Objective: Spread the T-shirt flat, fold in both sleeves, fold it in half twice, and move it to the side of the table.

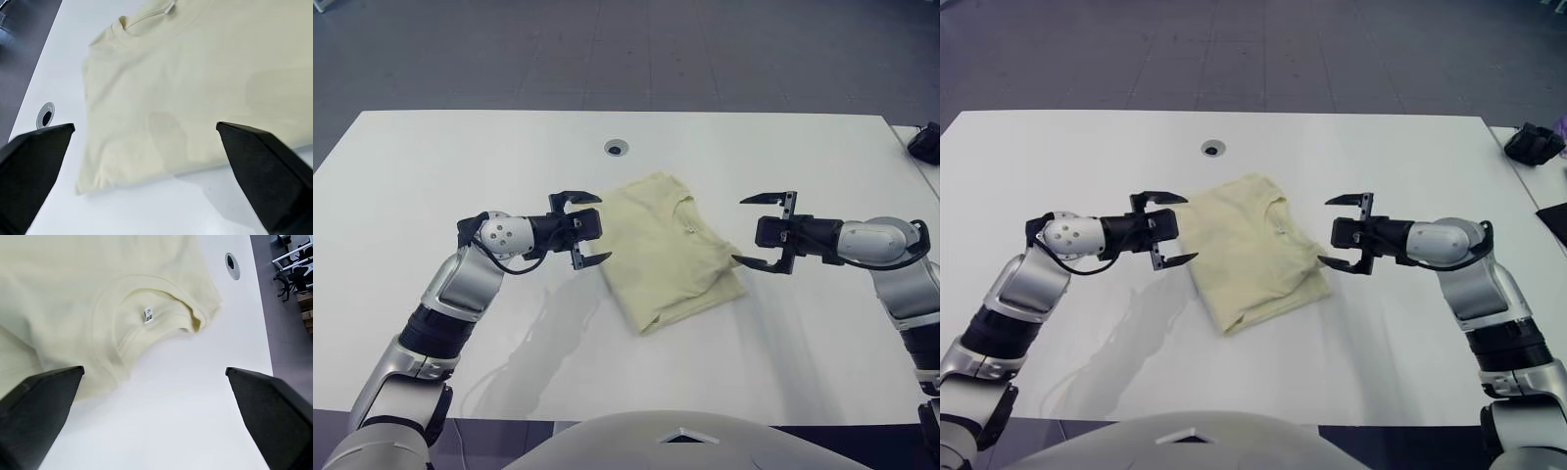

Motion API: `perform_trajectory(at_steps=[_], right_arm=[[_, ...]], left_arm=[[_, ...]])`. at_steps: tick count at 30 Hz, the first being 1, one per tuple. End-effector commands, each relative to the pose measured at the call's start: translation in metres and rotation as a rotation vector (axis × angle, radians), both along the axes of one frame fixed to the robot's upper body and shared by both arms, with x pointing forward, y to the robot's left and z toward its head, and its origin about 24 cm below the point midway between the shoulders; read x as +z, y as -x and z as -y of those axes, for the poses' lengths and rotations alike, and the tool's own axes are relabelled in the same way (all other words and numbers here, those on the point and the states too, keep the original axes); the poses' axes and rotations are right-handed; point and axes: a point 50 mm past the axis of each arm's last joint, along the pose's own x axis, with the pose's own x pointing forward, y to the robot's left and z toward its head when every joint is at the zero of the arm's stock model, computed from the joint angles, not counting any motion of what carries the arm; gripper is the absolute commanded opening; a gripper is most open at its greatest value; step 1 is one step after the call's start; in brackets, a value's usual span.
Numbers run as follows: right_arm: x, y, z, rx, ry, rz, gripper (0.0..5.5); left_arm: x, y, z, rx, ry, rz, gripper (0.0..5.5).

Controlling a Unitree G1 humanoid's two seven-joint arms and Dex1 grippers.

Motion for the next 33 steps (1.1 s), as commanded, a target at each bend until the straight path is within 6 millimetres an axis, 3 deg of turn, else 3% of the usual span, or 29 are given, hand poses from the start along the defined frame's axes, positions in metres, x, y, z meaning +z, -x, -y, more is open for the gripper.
perform_trajectory(at_steps=[1,12,23,26,33], right_arm=[[-0.015,0.015,-0.009,0.032,-0.004,-0.046,5.40],[-0.033,0.039,-0.039,0.120,-0.036,-0.115,5.40],[-0.032,0.041,-0.084,0.191,-0.146,-0.116,5.40],[-0.023,0.040,-0.085,0.178,-0.172,-0.106,5.40],[-0.001,0.053,-0.064,0.130,-0.166,-0.094,5.40]], left_arm=[[0.012,-0.002,-0.012,0.036,-0.020,0.027,5.39],[0.025,-0.005,-0.024,0.071,-0.047,0.071,5.39],[0.035,-0.008,-0.033,0.082,-0.079,0.098,5.39],[0.037,-0.006,-0.035,0.060,-0.087,0.083,5.39],[0.041,0.032,-0.035,-0.099,-0.087,-0.050,5.39]])
